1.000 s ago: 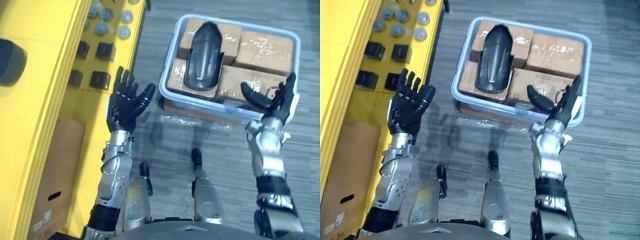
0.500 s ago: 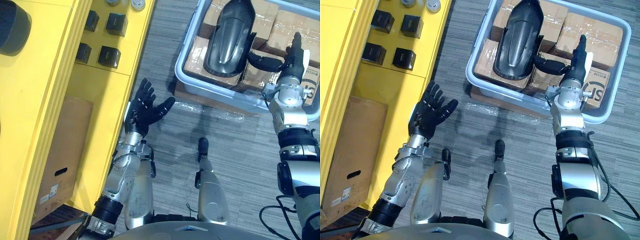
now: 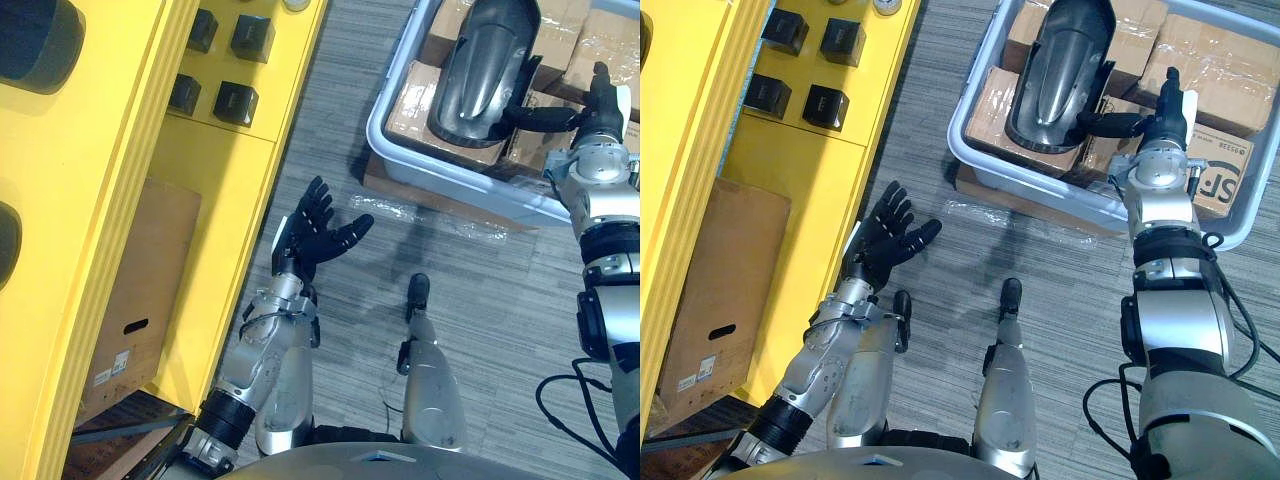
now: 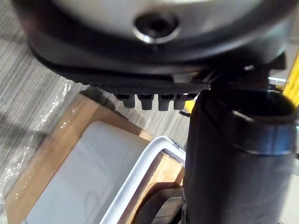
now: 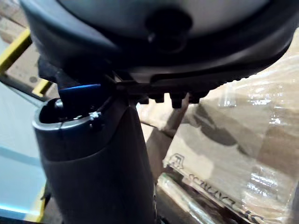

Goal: Walk over and take three plastic housings, then place them on the shelf

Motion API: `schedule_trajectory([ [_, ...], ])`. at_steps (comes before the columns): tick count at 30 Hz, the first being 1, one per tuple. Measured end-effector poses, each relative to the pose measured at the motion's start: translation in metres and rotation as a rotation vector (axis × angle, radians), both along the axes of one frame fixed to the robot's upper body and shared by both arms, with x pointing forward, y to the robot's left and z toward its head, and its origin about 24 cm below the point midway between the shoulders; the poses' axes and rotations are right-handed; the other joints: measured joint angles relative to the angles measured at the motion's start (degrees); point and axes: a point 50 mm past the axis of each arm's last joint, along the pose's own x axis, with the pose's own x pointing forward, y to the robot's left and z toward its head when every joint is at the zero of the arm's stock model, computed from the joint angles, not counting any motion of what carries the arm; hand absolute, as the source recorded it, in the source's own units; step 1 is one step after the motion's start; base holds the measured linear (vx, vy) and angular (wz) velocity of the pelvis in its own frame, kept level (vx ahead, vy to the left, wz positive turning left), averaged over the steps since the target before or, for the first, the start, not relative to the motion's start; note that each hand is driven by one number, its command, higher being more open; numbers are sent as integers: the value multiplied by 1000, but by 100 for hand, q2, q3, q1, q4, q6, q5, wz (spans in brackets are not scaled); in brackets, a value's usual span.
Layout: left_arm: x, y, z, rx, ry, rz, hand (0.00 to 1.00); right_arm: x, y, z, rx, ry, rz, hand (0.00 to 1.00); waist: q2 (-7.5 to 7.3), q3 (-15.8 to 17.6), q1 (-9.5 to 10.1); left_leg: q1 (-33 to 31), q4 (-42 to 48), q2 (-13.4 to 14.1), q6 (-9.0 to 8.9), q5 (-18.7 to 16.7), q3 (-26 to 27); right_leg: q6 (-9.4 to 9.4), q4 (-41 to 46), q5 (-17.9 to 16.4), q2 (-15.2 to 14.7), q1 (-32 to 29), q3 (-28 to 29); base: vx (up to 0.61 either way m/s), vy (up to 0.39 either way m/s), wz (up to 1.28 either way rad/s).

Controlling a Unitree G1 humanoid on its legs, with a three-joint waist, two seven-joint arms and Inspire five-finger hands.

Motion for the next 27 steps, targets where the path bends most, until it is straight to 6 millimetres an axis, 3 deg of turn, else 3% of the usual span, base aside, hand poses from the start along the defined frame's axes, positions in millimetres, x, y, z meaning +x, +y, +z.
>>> schedule_trajectory([
  [2, 1, -2, -1, 0, 6, -2, 100, -2, -6, 9, -67, 43, -8, 100, 79, 16, 37, -54, 3, -23, 15, 18, -38, 0, 10, 1, -20, -20, -71, -33, 12, 8],
  [6, 0, 0, -4, 1, 22, 11, 100, -2, -11, 17, -132, 123, -15, 100, 89, 17, 61, -74, -7, -47, 23, 40, -70, 2, 29, 3, -41, -28, -115, -35, 18, 7],
  [7, 0, 0, -5, 3, 26, 12, 100, -2, -12, 18, -139, 139, -15, 0, 89, 17, 68, -75, -8, -53, 26, 45, -76, 1, 35, 3, -47, -28, -128, -40, 15, 5],
  [14, -3, -3, -8, 2, 38, 2, 100, -12, -34, 34, -307, 283, -135, 0, 182, 20, 146, -93, -32, -97, 28, 110, -138, -1, 72, 1, -85, -22, -247, -48, 13, 6],
  [23, -17, 3, -23, 7, 98, 27, 100, -28, -55, 22, -241, 418, -314, 0, 189, 14, 147, -68, -98, -94, 17, 167, -154, -26, 96, -15, -87, -20, -304, -19, -1, 2],
  [27, -21, 5, -25, 4, 111, 41, 100, -35, -62, 25, -231, 388, -404, 0, 191, 13, 101, -52, -97, -89, 17, 167, -147, -31, 96, -18, -87, -8, -306, -24, 9, 0],
])
